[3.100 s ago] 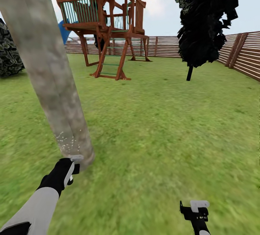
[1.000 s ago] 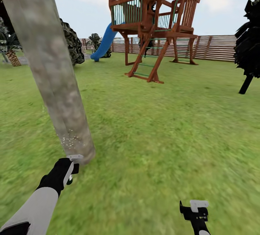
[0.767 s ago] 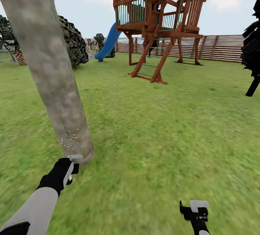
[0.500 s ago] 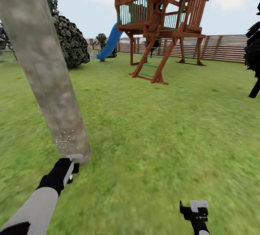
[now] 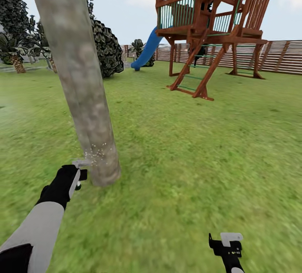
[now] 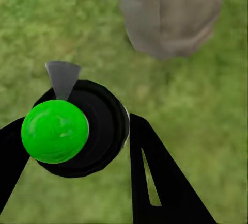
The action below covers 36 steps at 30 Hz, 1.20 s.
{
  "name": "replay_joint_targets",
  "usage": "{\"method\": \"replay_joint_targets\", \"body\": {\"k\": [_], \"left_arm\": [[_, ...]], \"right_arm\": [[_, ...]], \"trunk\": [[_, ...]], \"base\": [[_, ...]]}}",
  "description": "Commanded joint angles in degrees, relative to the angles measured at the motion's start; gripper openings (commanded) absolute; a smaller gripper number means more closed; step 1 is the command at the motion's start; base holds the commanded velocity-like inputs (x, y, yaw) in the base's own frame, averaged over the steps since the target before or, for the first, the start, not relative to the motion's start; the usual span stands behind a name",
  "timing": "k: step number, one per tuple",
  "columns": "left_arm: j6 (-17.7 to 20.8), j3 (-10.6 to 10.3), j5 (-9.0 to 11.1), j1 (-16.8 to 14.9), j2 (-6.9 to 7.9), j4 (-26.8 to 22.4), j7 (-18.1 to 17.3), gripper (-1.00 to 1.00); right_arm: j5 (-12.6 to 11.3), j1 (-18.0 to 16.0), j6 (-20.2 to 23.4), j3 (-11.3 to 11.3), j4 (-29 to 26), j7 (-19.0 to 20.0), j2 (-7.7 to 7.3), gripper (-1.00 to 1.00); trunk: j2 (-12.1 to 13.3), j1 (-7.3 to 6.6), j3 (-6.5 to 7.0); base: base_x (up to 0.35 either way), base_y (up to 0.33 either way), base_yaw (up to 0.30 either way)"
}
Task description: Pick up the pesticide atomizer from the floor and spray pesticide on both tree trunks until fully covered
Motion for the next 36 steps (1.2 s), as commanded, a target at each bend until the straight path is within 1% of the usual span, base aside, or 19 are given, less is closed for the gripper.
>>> {"method": "replay_joint_targets", "body": {"k": [1, 2, 3, 5, 6, 7, 8, 9, 10, 11, 13, 15, 25, 27, 29, 31, 36], "left_arm": [[0.30, -0.09, 0.23, -0.57, 1.94, 0.15, -1.70, -1.00], [0.30, -0.91, 0.04, -0.78, 2.64, 0.07, -5.57, -1.00], [0.34, -2.32, -0.17, -1.25, 2.94, 0.03, -8.91, -1.00], [0.85, -4.82, -0.74, -2.45, 3.37, 0.12, -11.97, -1.00], [1.84, -5.84, -1.26, -3.40, 4.62, 0.16, -13.04, -1.00], [2.70, -6.09, -1.46, -3.80, 6.81, 0.27, -13.46, -1.00], [3.11, -6.21, -1.43, -3.87, 8.03, 0.19, -13.64, -1.00], [3.38, -6.35, -1.42, -3.55, 8.65, -0.02, -13.76, -1.00], [3.44, -6.38, -1.33, -3.46, 8.63, -0.05, -13.79, -1.00], [3.48, -6.41, -1.33, -3.40, 7.58, -0.07, -13.73, -1.00], [3.50, -6.43, -1.50, -3.33, 6.14, -0.08, -13.44, -1.00], [3.50, -6.42, -1.58, -3.29, 5.61, -0.08, -13.30, -1.00], [3.50, -5.97, -1.74, -3.11, 5.55, 0.01, -13.12, -1.00], [3.53, -5.75, -1.69, -3.11, 5.54, 0.01, -13.04, -1.00], [3.64, -5.79, -1.63, -3.11, 5.47, 0.07, -11.82, -1.00], [3.68, -5.77, -1.31, -3.11, 5.39, 0.09, -8.75, -1.00], [3.72, -5.63, -1.20, -3.11, 5.35, 0.13, -8.12, -1.00]], "right_arm": [[0.61, -0.03, -0.08, -0.18, 0.05, -0.35, -0.03, 1.00], [0.61, -0.03, -0.09, -0.18, 0.05, -0.35, -0.05, 1.00], [0.61, -0.03, -0.10, -0.18, 0.05, -0.35, -0.05, 1.00], [0.61, -0.03, -0.10, -0.18, 0.05, -0.35, -0.05, 1.00], [0.61, -0.03, -0.09, -0.19, 0.05, -0.35, -0.06, 1.00], [0.61, -0.03, -0.11, -0.20, 0.05, -0.39, -0.06, 1.00], [0.61, -0.03, -0.11, -0.20, 0.05, -0.41, -0.06, 1.00], [0.61, -0.03, -0.11, -0.18, 0.05, -0.43, -0.10, 1.00], [0.61, -0.03, -0.12, -0.18, 0.05, -0.43, -0.12, 1.00], [0.61, -0.03, -0.11, -0.21, 0.05, -0.44, -0.15, 1.00], [0.61, -0.03, -0.09, -0.22, 0.05, -0.44, -0.21, 1.00], [0.61, -0.03, -0.08, -0.19, 0.05, -0.44, -0.23, 1.00], [0.61, -0.03, -0.08, -0.18, 0.05, -0.30, -0.06, 1.00], [0.61, -0.03, -0.08, -0.18, 0.05, -0.41, -0.06, 1.00], [0.61, -0.03, -0.08, -0.18, 0.05, -0.43, -0.06, 1.00], [0.61, -0.03, -0.08, -0.18, 0.05, -0.44, -0.06, 1.00], [0.61, -0.03, -0.08, -0.18, 0.05, -0.42, -0.06, 1.00]], "trunk": [[-0.02, -0.01, -0.06], [-0.02, -0.01, -0.06], [-0.02, -0.01, -0.06], [-0.02, -0.01, -0.06], [-0.02, -0.01, -0.06], [-0.02, -0.01, -0.06], [-0.02, -0.01, -0.06], [-0.02, -0.01, -0.06], [-0.02, -0.01, -0.06], [-0.02, -0.01, -0.06], [-0.02, -0.01, -0.06], [-0.02, -0.01, -0.06], [-0.02, -0.01, -0.06], [-0.02, -0.01, -0.06], [-0.02, -0.01, -0.06], [-0.02, -0.01, -0.06], [-0.02, -0.01, -0.06]], "base": [[0.000, 0.000, 0.096], [0.000, 0.000, 0.039], [0.000, 0.000, 0.020], [0.000, 0.000, 0.010], [0.000, 0.000, 0.002], [0.000, 0.000, 0.000], [0.000, 0.000, 0.000], [0.000, 0.000, 0.000], [0.000, 0.000, 0.000], [0.046, -0.042, 0.000], [0.107, -0.166, 0.000], [0.125, -0.235, 0.000], [0.092, -0.258, 0.001], [0.003, -0.273, 0.162], [0.001, -0.273, 0.246], [0.000, -0.274, 0.272], [0.036, -0.274, 0.276]]}}
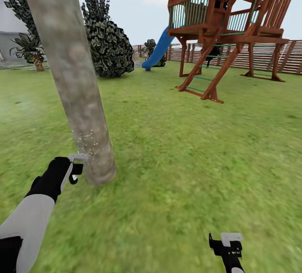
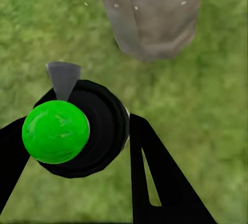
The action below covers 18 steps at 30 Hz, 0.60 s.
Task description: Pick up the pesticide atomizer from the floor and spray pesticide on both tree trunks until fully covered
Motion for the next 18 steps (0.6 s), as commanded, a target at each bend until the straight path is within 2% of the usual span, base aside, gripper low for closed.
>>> {"method": "replay_joint_targets", "body": {"k": [1, 10, 18], "left_arm": [[0.23, 0.07, -0.24, -0.05, -0.09, 0.12, -0.09, -1.00], [0.22, 0.07, -0.29, -0.05, -0.44, 0.35, 0.00, -1.00], [0.21, 0.07, -0.29, -0.05, -0.53, 0.53, 0.00, -1.00]], "right_arm": [[0.61, -0.02, -0.06, -0.19, 0.03, -0.31, 0.00, 1.00], [0.61, -0.02, -0.06, -0.19, 0.03, -0.32, 0.00, 1.00], [0.61, -0.02, -0.09, -0.19, 0.03, -0.25, -0.08, 1.00]], "trunk": [[-0.02, 0.00, -0.05], [-0.02, 0.00, -0.05], [-0.02, 0.00, -0.05]], "base": [[0.136, -0.270, 0.277], [0.146, -0.268, 0.276], [0.127, -0.268, 0.042]]}}
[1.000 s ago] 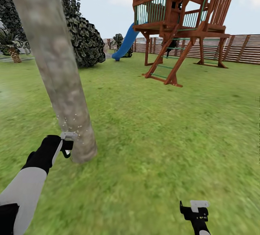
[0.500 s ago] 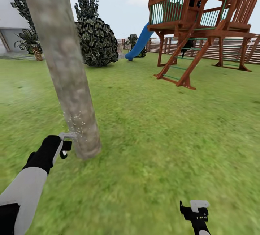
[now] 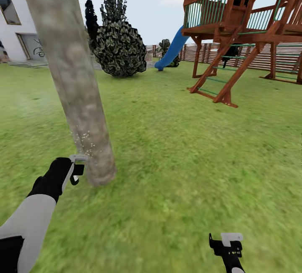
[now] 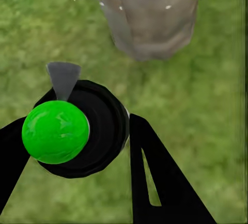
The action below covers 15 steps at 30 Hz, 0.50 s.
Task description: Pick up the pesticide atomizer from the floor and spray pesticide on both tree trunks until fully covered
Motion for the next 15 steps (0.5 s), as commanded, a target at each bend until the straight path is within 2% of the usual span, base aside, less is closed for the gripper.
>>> {"method": "replay_joint_targets", "body": {"k": [1, 15], "left_arm": [[0.27, 0.08, -0.23, -0.04, -0.02, -0.08, -0.08, -1.00], [0.27, 0.16, -0.23, -0.04, -0.02, -0.08, -0.08, -1.00]], "right_arm": [[0.61, -0.03, -0.05, -0.19, 0.05, -0.35, 0.01, 1.00], [0.61, -0.03, -0.03, -0.19, 0.05, -0.43, 0.03, 1.00]], "trunk": [[-0.02, 0.00, -0.05], [-0.02, 0.00, -0.05]], "base": [[0.037, -0.272, 0.000], [0.000, -0.276, 0.004]]}}
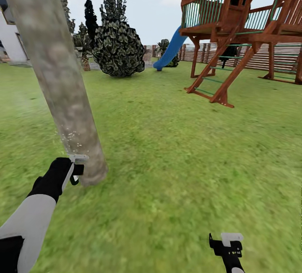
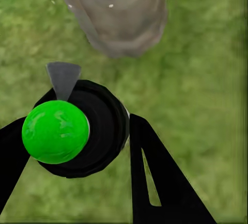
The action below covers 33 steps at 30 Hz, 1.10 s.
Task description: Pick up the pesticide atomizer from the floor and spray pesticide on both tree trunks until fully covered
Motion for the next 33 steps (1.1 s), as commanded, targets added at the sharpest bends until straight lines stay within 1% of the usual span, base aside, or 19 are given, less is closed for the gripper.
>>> {"method": "replay_joint_targets", "body": {"k": [1, 2, 6, 7, 9, 10, 14, 16, 18, 19, 21, 22, 23, 25, 26, 28, 29, 32, 33], "left_arm": [[0.27, 0.08, -0.24, -0.04, -0.01, -0.07, -0.08, -1.00], [0.27, 0.29, -0.24, -0.04, 0.14, -0.03, -0.05, -1.00], [0.20, 3.77, -0.46, 0.12, 0.58, 0.05, 0.07, -1.00], [0.19, 4.05, -0.50, 0.13, 0.15, 0.03, 1.10, -1.00], [0.18, 4.22, -0.47, 0.08, -2.29, 0.02, 3.59, -1.00], [0.18, 4.22, -0.48, 0.06, -2.79, 0.02, 3.81, -1.00], [0.18, 4.42, -0.28, 0.05, -3.22, 0.02, 3.96, -1.00], [0.18, 4.56, -0.36, 0.07, -2.68, -0.03, 3.96, -1.00], [0.18, 4.65, -0.45, 0.13, -0.37, 0.01, 3.94, -1.00], [0.16, 4.63, -0.39, 0.17, 0.25, 0.05, 3.97, -1.00], [0.02, 4.53, -0.19, 0.23, -0.24, 0.26, 4.04, -1.00], [-0.18, 4.55, -0.23, 0.53, -1.92, 0.92, 4.09, -1.00], [-0.26, 4.60, -0.28, 0.76, -2.58, 1.20, 4.11, -1.00], [-0.40, 5.35, -0.33, 1.60, -2.53, 1.58, 4.13, -1.00], [-0.46, 6.37, -0.42, 2.37, -1.97, 1.54, 4.13, -1.00], [-0.55, 8.18, -0.38, 3.47, 1.46, 1.71, 4.00, -1.00], [-0.60, 8.11, -0.33, 3.78, 1.06, 1.93, 4.03, -1.00], [-0.77, 7.76, -0.53, 3.83, -3.04, 2.05, 4.12, -1.00], [-0.78, 7.73, -0.56, 3.83, -3.22, 2.04, 4.10, -1.00]], "right_arm": [[0.60, -0.03, -0.06, -0.19, 0.05, -0.34, 0.03, 1.00], [0.60, -0.03, -0.06, -0.19, 0.05, -0.34, 0.05, 1.00], [0.60, -0.03, -0.06, -0.19, 0.05, -0.32, 0.06, 1.00], [0.60, -0.03, -0.06, -0.19, 0.05, -0.34, 0.06, 1.00], [0.60, -0.03, -0.06, -0.19, 0.05, -0.33, 0.06, 1.00], [0.60, -0.03, -0.06, -0.19, 0.05, -0.33, 0.06, 1.00], [0.60, -0.03, -0.06, -0.19, 0.05, -0.32, 0.06, 1.00], [0.60, -0.03, -0.06, -0.19, 0.05, -0.30, 0.06, 1.00], [0.60, -0.03, -0.06, -0.19, 0.05, -0.32, 0.06, 1.00], [0.60, -0.03, -0.06, -0.19, 0.05, -0.33, 0.06, 1.00], [0.60, -0.03, -0.06, -0.19, 0.05, -0.34, 0.06, 1.00], [0.60, -0.03, -0.06, -0.19, 0.05, -0.34, 0.06, 1.00], [0.60, -0.03, -0.06, -0.19, 0.05, -0.35, 0.06, 1.00], [0.60, -0.03, -0.06, -0.19, 0.05, -0.35, 0.06, 1.00], [0.60, -0.03, -0.06, -0.19, 0.05, -0.35, 0.06, 1.00], [0.60, -0.03, -0.06, -0.19, 0.05, -0.35, 0.06, 1.00], [0.60, -0.03, -0.06, -0.19, 0.05, -0.35, 0.06, 1.00], [0.60, -0.03, -0.06, -0.19, 0.05, -0.35, 0.06, 1.00], [0.60, -0.03, -0.06, -0.19, 0.05, -0.35, 0.06, 1.00]], "trunk": [[-0.02, -0.01, -0.05], [-0.02, -0.01, -0.05], [-0.02, -0.01, -0.05], [-0.02, -0.01, -0.05], [-0.02, -0.01, -0.05], [-0.02, -0.01, -0.05], [-0.02, -0.01, -0.05], [-0.02, -0.01, -0.05], [-0.02, -0.01, -0.05], [-0.02, -0.01, -0.05], [-0.02, -0.01, -0.05], [-0.02, -0.01, -0.05], [-0.02, -0.01, -0.05], [-0.02, -0.01, -0.05], [-0.02, -0.01, -0.05], [-0.02, -0.01, -0.05], [-0.02, -0.01, -0.05], [-0.02, -0.01, -0.05], [-0.02, -0.01, -0.05]], "base": [[0.000, -0.276, 0.127], [0.000, -0.276, 0.226], [0.054, -0.271, 0.266], [0.169, -0.247, 0.192], [0.199, -0.231, 0.042], [0.210, -0.224, 0.011], [0.213, -0.222, 0.003], [0.214, -0.221, 0.000], [0.210, -0.221, 0.000], [0.197, -0.221, 0.019], [0.188, -0.224, 0.151], [0.177, -0.230, 0.250], [0.175, -0.231, 0.263], [0.174, -0.231, 0.272], [0.173, -0.232, 0.276], [0.173, -0.232, 0.277], [0.173, -0.232, 0.227], [0.176, -0.232, 0.072], [0.180, -0.232, 0.009]]}}
